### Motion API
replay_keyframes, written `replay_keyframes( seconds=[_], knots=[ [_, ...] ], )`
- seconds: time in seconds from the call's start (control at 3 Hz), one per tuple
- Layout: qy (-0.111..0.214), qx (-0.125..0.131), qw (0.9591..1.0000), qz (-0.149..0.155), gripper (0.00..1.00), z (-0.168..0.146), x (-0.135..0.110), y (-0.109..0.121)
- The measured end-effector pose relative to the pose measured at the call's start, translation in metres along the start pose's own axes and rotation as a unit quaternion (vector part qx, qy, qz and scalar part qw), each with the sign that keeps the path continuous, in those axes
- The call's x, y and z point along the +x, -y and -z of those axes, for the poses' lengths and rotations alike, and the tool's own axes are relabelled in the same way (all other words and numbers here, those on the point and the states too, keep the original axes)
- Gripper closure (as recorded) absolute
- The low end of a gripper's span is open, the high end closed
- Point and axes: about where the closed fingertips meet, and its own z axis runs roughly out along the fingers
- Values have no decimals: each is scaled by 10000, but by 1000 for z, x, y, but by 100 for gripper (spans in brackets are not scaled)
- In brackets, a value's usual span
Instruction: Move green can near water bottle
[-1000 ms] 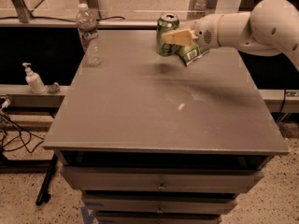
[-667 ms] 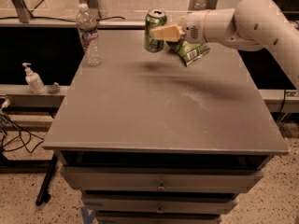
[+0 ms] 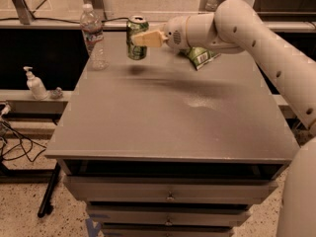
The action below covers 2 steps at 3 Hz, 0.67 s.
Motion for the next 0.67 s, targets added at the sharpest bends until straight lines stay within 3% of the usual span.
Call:
replay_keyframes(
  seconds=[0.67],
  knots=[
    [-323,-312,9988,194,100,-52,10,-23]
  ],
)
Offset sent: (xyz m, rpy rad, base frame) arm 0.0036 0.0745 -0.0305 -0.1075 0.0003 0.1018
